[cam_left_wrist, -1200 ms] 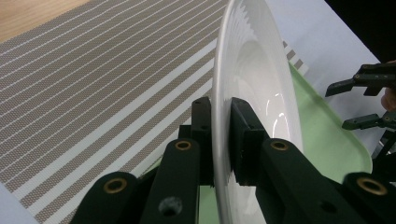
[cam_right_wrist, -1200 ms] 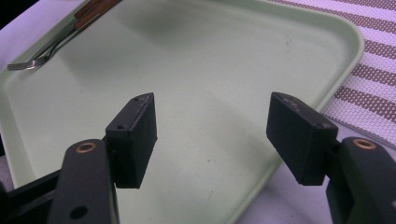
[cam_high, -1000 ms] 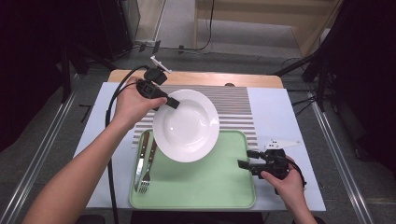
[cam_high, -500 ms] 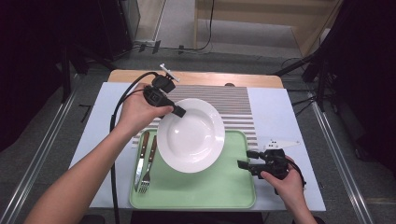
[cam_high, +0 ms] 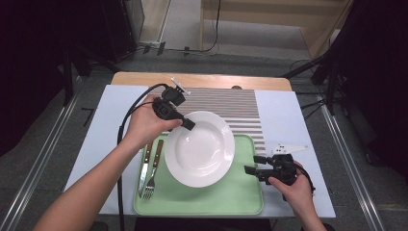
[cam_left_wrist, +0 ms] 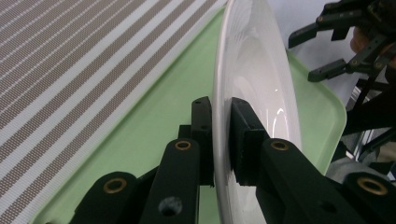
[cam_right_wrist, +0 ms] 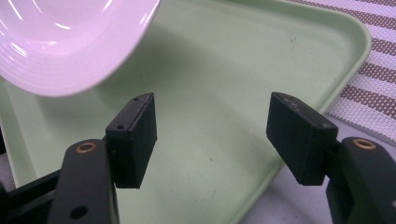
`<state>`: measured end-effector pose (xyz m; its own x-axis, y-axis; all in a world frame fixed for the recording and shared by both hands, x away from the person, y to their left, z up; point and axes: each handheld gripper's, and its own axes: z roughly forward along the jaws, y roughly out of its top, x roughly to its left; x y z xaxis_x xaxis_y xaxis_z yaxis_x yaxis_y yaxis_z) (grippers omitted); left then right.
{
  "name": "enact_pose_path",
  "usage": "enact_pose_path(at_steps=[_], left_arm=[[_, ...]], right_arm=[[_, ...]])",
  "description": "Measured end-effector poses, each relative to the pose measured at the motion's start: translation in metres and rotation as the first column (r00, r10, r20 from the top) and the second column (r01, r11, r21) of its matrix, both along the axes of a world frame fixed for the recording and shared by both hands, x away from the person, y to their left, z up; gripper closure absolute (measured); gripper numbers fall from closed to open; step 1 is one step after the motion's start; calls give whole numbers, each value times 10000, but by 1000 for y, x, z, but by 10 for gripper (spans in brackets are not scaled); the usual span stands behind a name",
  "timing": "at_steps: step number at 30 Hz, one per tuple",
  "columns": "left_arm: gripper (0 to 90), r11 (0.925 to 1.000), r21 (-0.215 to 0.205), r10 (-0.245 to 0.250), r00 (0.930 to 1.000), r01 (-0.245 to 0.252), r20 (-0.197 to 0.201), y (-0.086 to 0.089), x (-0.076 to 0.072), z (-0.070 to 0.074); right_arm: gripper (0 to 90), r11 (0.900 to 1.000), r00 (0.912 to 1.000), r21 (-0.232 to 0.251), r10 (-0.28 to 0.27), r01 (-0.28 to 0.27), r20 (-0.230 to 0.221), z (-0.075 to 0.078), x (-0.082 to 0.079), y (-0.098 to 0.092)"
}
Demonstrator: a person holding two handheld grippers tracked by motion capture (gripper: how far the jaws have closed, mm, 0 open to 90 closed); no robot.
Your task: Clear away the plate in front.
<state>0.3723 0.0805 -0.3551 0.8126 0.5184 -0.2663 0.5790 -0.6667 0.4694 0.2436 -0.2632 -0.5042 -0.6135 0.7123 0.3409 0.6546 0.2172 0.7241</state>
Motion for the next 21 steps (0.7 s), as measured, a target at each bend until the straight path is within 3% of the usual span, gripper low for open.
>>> enact_pose_path(at_steps=[7, 11, 21], left_arm=[[805, 9996, -94, -287, 9991, 284, -306, 1, -6, -16], [805, 9996, -212, -209, 9992, 202, -350, 2, -10, -23], [804, 9999, 51, -120, 9976, 124, -682, 0, -12, -48]], right_arm=[[327, 10000, 10000, -47, -49, 49, 16, 0, 0, 0], [327, 10000, 10000, -43, -60, 60, 47, 0, 1, 0], [327, 10000, 10000, -74, -63, 63, 60, 0, 1, -1]])
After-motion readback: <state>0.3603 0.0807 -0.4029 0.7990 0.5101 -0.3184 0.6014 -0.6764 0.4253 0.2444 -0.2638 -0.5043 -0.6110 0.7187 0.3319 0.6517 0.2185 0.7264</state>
